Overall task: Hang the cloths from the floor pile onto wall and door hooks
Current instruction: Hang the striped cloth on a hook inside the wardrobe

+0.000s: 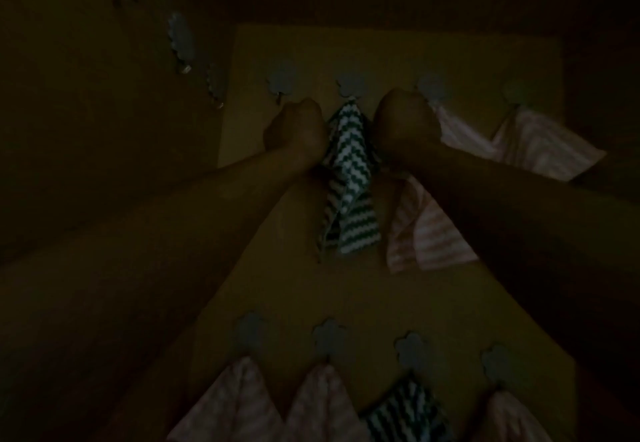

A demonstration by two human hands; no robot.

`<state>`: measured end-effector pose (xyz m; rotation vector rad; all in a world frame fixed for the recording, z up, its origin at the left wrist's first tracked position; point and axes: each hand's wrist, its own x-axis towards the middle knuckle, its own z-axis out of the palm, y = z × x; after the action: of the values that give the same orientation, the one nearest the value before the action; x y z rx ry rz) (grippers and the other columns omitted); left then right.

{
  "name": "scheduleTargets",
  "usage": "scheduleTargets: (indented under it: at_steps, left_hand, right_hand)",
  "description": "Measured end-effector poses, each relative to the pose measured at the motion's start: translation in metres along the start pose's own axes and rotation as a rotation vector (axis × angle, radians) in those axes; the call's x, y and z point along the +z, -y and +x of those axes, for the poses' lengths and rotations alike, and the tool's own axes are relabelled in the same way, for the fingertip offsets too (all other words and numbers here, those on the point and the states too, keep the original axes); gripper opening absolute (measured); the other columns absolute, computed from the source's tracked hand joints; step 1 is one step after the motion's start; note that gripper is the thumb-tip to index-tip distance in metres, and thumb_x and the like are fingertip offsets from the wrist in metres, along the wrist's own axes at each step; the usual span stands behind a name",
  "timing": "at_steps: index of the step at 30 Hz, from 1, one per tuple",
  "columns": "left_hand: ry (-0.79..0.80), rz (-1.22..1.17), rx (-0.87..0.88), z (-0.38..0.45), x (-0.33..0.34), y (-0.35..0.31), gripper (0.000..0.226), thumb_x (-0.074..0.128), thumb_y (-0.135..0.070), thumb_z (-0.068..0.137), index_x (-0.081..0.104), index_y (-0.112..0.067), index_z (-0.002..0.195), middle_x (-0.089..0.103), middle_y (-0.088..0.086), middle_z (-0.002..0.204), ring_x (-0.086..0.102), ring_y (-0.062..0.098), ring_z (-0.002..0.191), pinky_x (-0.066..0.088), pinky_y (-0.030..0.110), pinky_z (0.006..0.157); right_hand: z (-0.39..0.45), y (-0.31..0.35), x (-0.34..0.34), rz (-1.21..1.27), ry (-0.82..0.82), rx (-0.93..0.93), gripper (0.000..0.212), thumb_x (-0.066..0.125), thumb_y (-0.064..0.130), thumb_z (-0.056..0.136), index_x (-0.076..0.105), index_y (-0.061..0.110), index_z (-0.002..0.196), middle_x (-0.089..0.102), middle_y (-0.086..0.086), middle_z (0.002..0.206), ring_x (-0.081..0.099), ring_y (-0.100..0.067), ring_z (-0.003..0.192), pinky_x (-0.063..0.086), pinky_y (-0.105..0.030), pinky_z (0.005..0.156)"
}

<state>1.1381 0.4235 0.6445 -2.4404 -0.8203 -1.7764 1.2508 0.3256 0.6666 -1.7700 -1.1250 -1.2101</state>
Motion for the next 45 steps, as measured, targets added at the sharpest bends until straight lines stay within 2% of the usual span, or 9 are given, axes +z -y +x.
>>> scheduleTargets:
  at_steps: [6,10,13,17,25,33,39,42,45]
  left_hand:
    - [0.068,0.029,-0.074,-0.038,-0.019,-0.002,0.018,0.05,-0.012,0.099,0.06,0.001,0.107,0.058,0.021,0.12,0.056,0.033,0.108,0.044,0.033,0.079]
    - [0.091,0.04,-0.085,-0.073,-0.045,-0.01,0.019,0.049,-0.018,0.099,0.059,-0.003,0.103,0.059,0.019,0.115,0.056,0.028,0.097,0.038,0.029,0.07]
    - [0.142,0.03,-0.075,-0.102,-0.057,-0.013,0.02,0.044,-0.022,0.1,0.057,-0.007,0.103,0.058,0.018,0.12,0.05,0.023,0.091,0.039,0.025,0.069]
    - [0.25,0.045,-0.095,-0.136,-0.064,-0.014,0.04,0.039,-0.03,0.104,0.047,-0.012,0.139,0.048,0.011,0.142,0.049,0.025,0.122,0.036,0.023,0.087]
    - [0.405,0.209,-0.105,-0.206,-0.073,-0.02,0.046,0.034,-0.043,0.1,0.041,-0.024,0.141,0.046,0.011,0.14,0.045,0.032,0.124,0.038,0.043,0.103]
    - [0.52,0.117,-0.132,-0.319,-0.11,-0.021,0.053,0.037,-0.047,0.099,0.032,-0.03,0.149,0.029,0.006,0.155,0.028,0.031,0.139,0.022,0.045,0.112]
    - [0.594,0.033,-0.158,-0.406,-0.147,-0.026,0.049,0.032,-0.043,0.1,0.032,-0.033,0.148,0.028,0.003,0.156,0.024,0.028,0.143,0.018,0.046,0.113]
    - [0.614,-0.001,-0.159,-0.445,-0.163,-0.038,0.048,0.035,-0.043,0.1,0.033,-0.034,0.148,0.023,-0.001,0.159,0.021,0.027,0.145,0.014,0.048,0.116]
    - [0.621,-0.03,-0.148,-0.484,-0.178,-0.048,0.048,0.036,-0.041,0.1,0.033,-0.032,0.148,0.022,-0.001,0.159,0.018,0.028,0.145,0.013,0.049,0.115]
  right_hand:
    - [-0.043,-0.003,-0.008,0.047,0.015,0.106,0.037,0.054,0.012,0.091,0.034,0.014,0.06,0.046,-0.004,0.074,0.051,-0.02,0.074,0.033,-0.022,0.059]
    - [-0.071,0.001,-0.028,0.112,0.086,0.099,0.016,0.061,0.017,0.09,0.057,0.008,0.077,0.063,-0.012,0.091,0.054,-0.022,0.074,0.033,-0.022,0.061]
    - [-0.096,0.003,-0.038,0.156,0.129,0.085,0.021,0.058,0.019,0.093,0.069,0.001,0.092,0.067,-0.014,0.102,0.062,-0.026,0.089,0.041,-0.023,0.064]
    - [-0.13,0.006,-0.051,0.217,0.19,0.093,0.025,0.054,0.02,0.096,0.068,0.001,0.103,0.066,-0.015,0.109,0.061,-0.029,0.098,0.047,-0.027,0.073]
    - [-0.213,0.02,-0.091,0.285,0.284,0.072,0.029,0.057,0.02,0.095,0.062,-0.001,0.113,0.063,-0.017,0.112,0.058,-0.029,0.103,0.048,-0.034,0.083]
    - [-0.309,0.047,-0.144,0.214,0.455,0.221,0.053,0.056,0.035,0.095,0.041,0.02,0.143,0.058,-0.01,0.127,0.056,-0.025,0.112,0.041,-0.022,0.081]
    - [-0.397,0.078,-0.199,0.14,0.532,0.264,0.041,0.054,0.032,0.093,0.049,0.019,0.132,0.061,-0.007,0.119,0.057,-0.023,0.104,0.04,-0.027,0.071]
    - [-0.437,0.092,-0.225,0.156,0.55,0.284,0.039,0.055,0.034,0.093,0.052,0.016,0.128,0.062,-0.008,0.116,0.06,-0.025,0.104,0.052,-0.038,0.083]
    - [-0.475,0.1,-0.252,0.134,0.55,0.311,0.044,0.057,0.032,0.093,0.048,0.02,0.134,0.062,-0.009,0.118,0.061,-0.026,0.103,0.054,-0.039,0.082]
